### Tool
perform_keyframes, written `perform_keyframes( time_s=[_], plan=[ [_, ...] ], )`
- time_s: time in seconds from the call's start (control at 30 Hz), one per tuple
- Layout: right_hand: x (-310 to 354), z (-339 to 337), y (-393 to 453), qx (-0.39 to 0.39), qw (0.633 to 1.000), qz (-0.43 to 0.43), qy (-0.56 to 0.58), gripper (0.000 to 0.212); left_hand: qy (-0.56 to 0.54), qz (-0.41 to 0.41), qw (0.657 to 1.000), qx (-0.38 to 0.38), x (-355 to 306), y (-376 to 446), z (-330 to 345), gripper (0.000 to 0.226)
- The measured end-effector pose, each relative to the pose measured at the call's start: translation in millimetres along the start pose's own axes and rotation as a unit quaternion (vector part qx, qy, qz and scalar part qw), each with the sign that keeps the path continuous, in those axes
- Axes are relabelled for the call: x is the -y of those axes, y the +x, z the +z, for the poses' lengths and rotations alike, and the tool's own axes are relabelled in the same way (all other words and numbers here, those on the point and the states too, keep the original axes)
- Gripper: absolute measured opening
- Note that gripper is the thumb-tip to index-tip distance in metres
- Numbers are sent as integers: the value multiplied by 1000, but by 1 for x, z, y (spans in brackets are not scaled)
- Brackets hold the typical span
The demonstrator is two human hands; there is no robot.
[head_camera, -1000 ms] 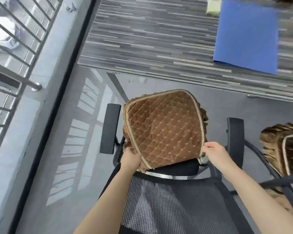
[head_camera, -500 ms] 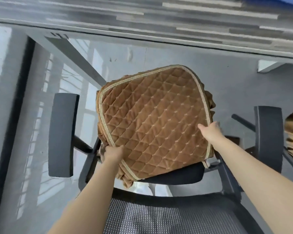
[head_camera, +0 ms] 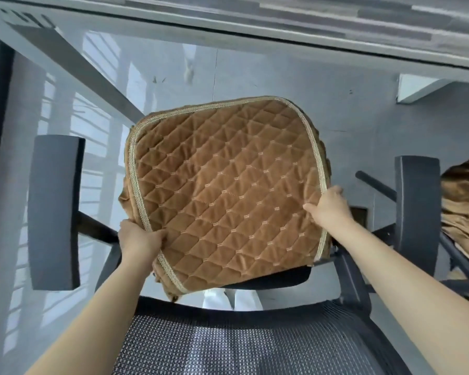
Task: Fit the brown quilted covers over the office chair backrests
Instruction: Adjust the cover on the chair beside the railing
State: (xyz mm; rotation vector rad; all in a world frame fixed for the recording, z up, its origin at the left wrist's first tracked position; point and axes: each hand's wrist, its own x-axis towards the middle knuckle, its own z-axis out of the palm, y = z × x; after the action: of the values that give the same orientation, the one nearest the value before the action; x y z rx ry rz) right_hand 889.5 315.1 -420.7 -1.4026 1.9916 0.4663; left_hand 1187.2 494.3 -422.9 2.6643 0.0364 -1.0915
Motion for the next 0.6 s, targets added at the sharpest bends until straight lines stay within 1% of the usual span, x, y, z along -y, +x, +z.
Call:
perform_keyframes(
  time_s=[0.1,0.2,0.27,0.3,0.37,0.4,0.5,0.57,0.6],
  plan=[
    [-20,15,-24,-29,999,-19,8,52,47,58,997,-10,7,-9,-6,55],
    [-40,41,-45,-48,998,-9,25,43,105,105,989,-10,16,-16,-2,59],
    [-55,60,-54,-30,999,22,38,34,174,130,976,12,25,-18,5,59],
    [-60,68,-55,-12,998,43,41,34,211,143,967,20,30,-18,8,55],
    [-64,78,-55,34,996,76,36,48,267,154,951,18,36,-14,12,39],
    [-65,79,-53,52,995,79,25,53,283,151,947,17,37,-13,12,34],
    [-59,72,-40,101,992,62,-36,68,320,138,937,32,31,-8,13,35],
    [-55,65,-33,98,993,50,-47,84,342,125,930,38,26,-5,12,40],
    [-53,62,-29,73,995,34,-50,89,339,120,932,37,22,-2,11,40]
  ],
)
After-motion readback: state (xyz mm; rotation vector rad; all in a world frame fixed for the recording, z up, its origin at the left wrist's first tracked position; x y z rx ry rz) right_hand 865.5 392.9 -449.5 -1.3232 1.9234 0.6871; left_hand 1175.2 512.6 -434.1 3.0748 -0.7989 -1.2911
